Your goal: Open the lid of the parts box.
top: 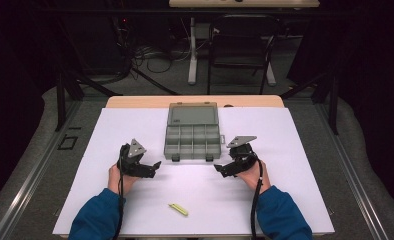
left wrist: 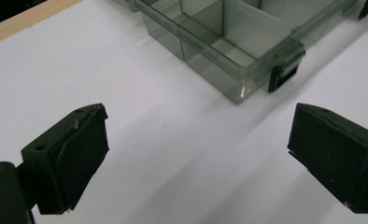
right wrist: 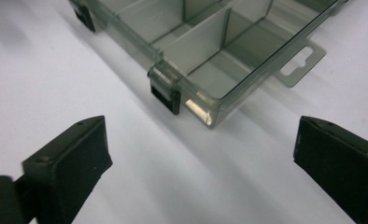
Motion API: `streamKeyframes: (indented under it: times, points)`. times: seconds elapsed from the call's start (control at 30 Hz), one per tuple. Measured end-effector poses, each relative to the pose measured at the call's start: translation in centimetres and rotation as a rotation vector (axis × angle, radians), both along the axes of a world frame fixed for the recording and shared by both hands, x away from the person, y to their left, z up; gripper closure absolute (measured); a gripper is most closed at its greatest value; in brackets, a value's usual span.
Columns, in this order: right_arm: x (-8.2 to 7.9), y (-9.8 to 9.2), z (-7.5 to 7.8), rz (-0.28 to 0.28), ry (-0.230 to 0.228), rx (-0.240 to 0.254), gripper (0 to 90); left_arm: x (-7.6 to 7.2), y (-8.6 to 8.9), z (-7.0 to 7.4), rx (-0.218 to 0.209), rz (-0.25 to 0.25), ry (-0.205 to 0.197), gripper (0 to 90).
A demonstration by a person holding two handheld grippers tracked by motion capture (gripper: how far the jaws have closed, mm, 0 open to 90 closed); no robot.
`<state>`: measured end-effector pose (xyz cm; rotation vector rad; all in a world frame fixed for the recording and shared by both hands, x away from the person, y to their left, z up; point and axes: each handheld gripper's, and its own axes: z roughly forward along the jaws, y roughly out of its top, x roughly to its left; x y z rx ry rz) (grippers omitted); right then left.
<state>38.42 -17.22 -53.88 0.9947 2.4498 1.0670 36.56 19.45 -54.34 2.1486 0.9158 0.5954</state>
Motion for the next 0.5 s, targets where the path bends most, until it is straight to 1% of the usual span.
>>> streamKeyframes:
  times: [0.07,0.1,0.17,0.2,0.23,0.27,0.33,0.37,0.4,0.5]
  points:
    - [-0.1,0.1,-0.1,0.002,-0.019,-0.004,0.0,-0.5,0.0,-0.2,0.017,-0.001,-0.004,3.3]
    - [-0.2,0.0,0.0,0.002,-0.010,-0.015,0.0,-0.7,0.0,-0.4,0.018,0.001,0.001,2.7]
    - [-0.5,-0.1,-0.1,0.005,-0.018,0.006,0.0,-1.0,0.2,-0.6,0.010,0.003,0.006,1.4]
    - [-0.7,-0.1,-0.1,0.010,-0.011,0.004,0.0,-1.1,0.3,-0.6,0.008,0.007,0.001,0.9]
    - [-0.9,0.0,-0.2,0.011,-0.015,0.006,0.0,-1.2,0.4,-0.7,0.001,0.007,-0.004,0.4]
    - [-1.0,-0.1,-0.3,0.011,-0.016,-0.002,0.0,-1.3,0.5,-0.7,-0.002,0.002,-0.013,0.2]
    - [-1.4,-0.2,-0.4,0.008,0.000,-0.003,0.0,-1.5,0.5,-0.7,-0.011,-0.007,-0.030,0.2]
    - [-1.5,-0.3,-0.5,0.005,0.003,0.003,0.0,-1.6,0.5,-0.6,-0.012,-0.009,-0.037,0.2]
    - [-1.6,-0.3,-0.5,0.003,0.005,-0.002,0.0,-1.6,0.5,-0.6,-0.010,-0.010,-0.043,0.2]
    - [-2.0,-0.3,-0.2,-0.003,0.007,-0.003,0.0,-1.7,0.5,-0.6,-0.006,-0.005,-0.046,0.1]
